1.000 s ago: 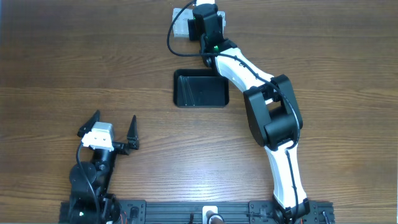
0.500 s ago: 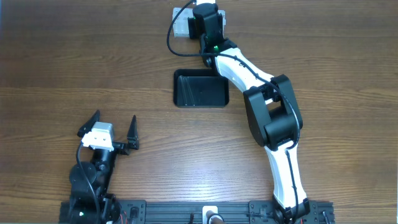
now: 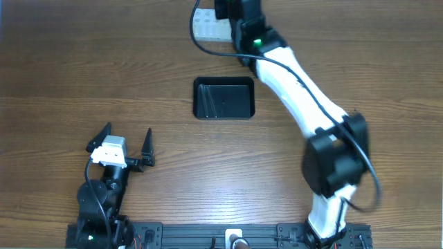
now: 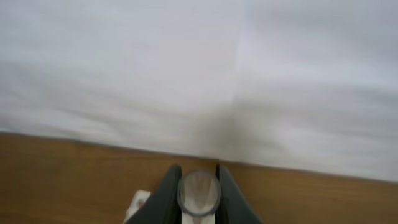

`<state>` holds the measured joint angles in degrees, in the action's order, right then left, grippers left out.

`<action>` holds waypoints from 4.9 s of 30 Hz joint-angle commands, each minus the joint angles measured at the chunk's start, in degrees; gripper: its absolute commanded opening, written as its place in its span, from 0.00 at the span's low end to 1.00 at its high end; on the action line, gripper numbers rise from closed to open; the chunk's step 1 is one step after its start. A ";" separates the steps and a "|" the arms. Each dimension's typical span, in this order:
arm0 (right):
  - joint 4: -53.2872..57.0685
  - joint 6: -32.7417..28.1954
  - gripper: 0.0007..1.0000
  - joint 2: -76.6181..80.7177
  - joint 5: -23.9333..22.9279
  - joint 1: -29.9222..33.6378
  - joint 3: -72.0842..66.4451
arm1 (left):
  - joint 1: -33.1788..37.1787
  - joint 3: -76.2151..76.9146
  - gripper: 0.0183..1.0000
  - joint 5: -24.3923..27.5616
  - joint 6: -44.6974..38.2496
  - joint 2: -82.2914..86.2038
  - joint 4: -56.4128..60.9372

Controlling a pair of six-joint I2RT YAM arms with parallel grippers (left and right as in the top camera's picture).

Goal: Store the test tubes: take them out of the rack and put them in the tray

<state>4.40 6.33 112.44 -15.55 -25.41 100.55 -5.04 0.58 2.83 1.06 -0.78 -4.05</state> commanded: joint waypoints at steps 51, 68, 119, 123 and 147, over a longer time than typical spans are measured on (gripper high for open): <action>42.77 18.51 0.16 16.02 19.61 -2.80 -0.66 | 0.39 -0.24 1.00 0.76 -0.63 0.39 -0.11; 41.20 18.23 0.44 14.73 19.34 -3.82 -0.44 | 0.39 -0.24 1.00 0.76 -0.63 0.39 -0.11; -3.43 3.85 0.57 19.06 1.11 6.47 -0.48 | 0.39 -0.24 1.00 0.76 -0.63 0.39 -0.11; -3.10 3.85 0.49 19.06 1.14 6.36 -0.48 | 0.39 -0.24 1.00 0.76 -0.63 0.39 -0.11; -2.95 3.87 0.12 19.06 1.18 6.21 -0.48 | 0.39 -0.24 1.00 0.76 -0.63 0.39 -0.11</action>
<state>1.56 10.31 130.69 -14.46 -19.27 100.14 -4.99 0.58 2.85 1.06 -0.78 -4.05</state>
